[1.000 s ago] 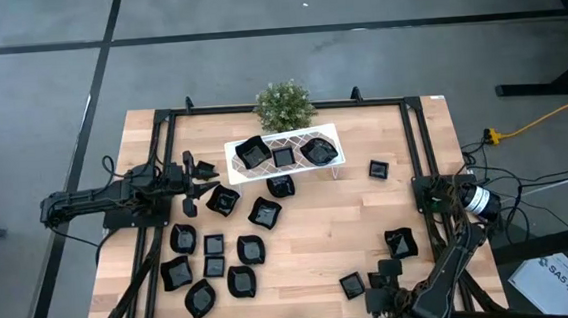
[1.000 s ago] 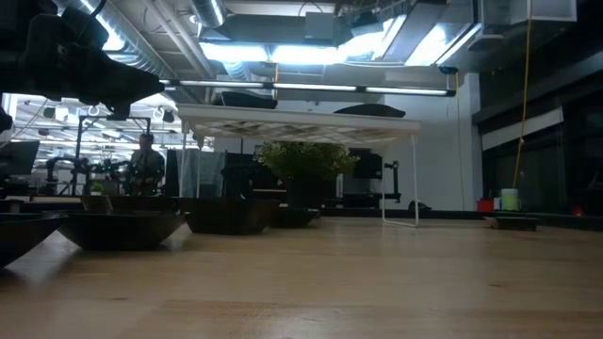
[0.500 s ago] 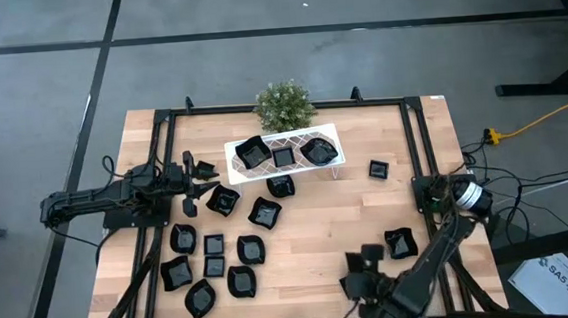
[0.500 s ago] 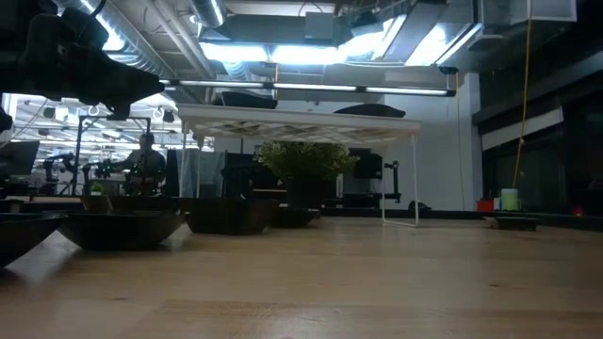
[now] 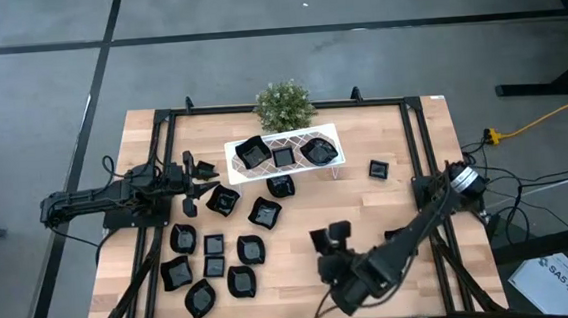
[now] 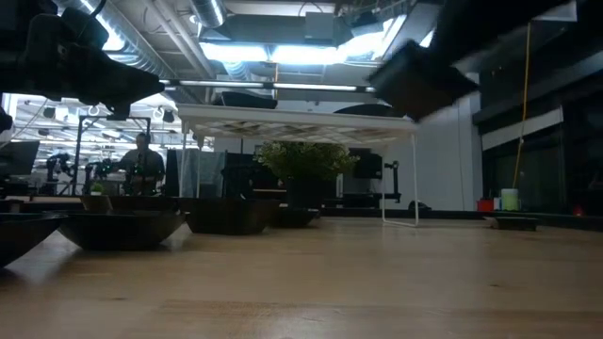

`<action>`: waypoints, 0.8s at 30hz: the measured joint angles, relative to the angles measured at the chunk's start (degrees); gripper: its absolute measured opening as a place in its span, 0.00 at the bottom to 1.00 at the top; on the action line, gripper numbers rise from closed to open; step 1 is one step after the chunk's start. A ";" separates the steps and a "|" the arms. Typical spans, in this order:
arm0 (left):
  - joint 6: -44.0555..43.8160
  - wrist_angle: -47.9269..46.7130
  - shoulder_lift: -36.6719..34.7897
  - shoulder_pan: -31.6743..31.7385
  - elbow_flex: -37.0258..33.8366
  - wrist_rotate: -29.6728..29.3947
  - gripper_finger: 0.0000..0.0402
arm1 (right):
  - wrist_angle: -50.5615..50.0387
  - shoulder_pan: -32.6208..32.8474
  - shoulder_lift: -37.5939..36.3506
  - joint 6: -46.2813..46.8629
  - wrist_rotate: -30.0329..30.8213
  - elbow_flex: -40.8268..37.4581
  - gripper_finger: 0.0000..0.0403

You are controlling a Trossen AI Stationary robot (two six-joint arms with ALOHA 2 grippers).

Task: Pick & Place Mini shaped plates
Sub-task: Stack the square plate on top of the square plate on the shelf

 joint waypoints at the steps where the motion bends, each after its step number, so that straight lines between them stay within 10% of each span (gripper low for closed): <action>1: 0.00 0.00 0.01 0.02 -0.02 -0.02 0.25 | 1.53 -0.85 -0.22 -2.14 0.00 0.00 0.01; 24: 0.00 0.00 0.01 0.00 -0.02 0.00 0.25 | 17.33 -22.38 -5.09 -32.74 0.89 0.02 0.01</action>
